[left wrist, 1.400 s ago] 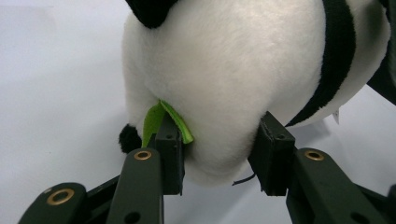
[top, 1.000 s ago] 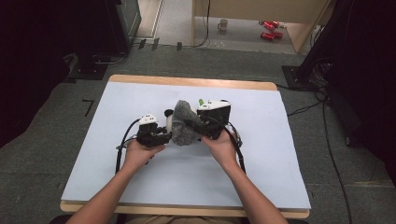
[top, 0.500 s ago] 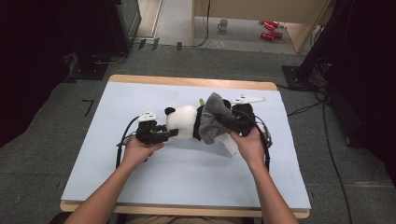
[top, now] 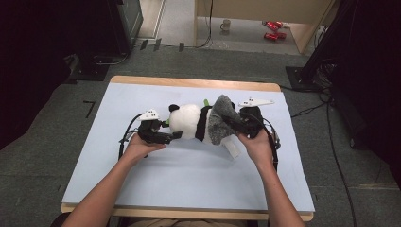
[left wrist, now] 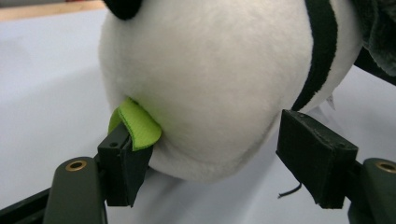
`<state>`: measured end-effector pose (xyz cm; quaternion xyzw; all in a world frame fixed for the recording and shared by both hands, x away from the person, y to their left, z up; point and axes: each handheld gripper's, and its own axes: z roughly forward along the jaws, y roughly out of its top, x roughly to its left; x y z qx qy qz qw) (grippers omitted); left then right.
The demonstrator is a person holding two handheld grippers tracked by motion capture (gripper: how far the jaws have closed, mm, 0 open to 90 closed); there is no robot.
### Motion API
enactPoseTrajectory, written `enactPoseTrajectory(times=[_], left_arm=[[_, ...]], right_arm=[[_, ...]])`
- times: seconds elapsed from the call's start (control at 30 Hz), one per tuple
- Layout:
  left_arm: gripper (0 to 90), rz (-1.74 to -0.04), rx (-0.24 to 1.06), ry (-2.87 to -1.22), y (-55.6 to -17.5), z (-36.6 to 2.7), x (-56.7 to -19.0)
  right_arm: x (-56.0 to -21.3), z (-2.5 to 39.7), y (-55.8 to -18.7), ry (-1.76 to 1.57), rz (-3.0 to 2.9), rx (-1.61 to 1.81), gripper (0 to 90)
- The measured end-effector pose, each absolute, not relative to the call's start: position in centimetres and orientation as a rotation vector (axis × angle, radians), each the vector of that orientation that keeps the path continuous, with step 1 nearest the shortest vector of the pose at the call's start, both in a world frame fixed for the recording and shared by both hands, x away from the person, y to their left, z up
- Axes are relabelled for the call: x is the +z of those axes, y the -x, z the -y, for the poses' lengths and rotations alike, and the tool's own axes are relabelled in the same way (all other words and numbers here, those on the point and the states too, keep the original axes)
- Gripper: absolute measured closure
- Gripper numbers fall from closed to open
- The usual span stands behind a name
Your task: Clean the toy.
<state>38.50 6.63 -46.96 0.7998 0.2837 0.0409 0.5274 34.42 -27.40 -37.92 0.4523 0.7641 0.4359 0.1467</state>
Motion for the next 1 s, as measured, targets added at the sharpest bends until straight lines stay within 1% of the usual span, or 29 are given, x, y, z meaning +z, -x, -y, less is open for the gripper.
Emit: enactPoseTrajectory(times=[0.2,0.33,0.4,0.43,0.53,0.67,0.8,1.0], left_arm=[[25.0,-0.642,0.1,-1.879,-39.2,-6.6,-47.7],[20.8,-0.658,0.161,-1.896,-39.3,-5.7,-47.9],[21.8,-0.657,0.21,-1.917,-39.1,-5.4,-48.0],[23.9,-0.662,0.217,-1.92,-39.1,-5.3,-48.0],[29.7,-0.693,0.203,-1.914,-39.1,-5.4,-47.8],[32.3,-0.726,0.185,-1.911,-38.9,-5.3,-47.6],[32.5,-0.759,0.186,-1.918,-38.5,-5.0,-47.2],[35.5,-0.769,0.181,-1.926,-37.6,-4.1,-46.8]], right_arm=[[-38.1,27.5,-34.7,-1.302,-2.206,1.273,79.3],[-38.3,27.4,-34.9,-1.311,-2.202,1.29,79.3],[-38.3,27.4,-34.9,-1.319,-2.195,1.3,79.2],[-38.3,27.4,-35.0,-1.317,-2.188,1.305,79.2],[-38.1,27.4,-35.0,-1.342,-2.164,1.325,79.2],[-37.2,27.1,-34.9,-1.38,-2.131,1.402,79.5],[-36.2,25.3,-34.4,-1.313,-2.134,1.455,79.5],[-35.6,20.7,-35.2,-1.253,-2.21,1.496,79.4]])
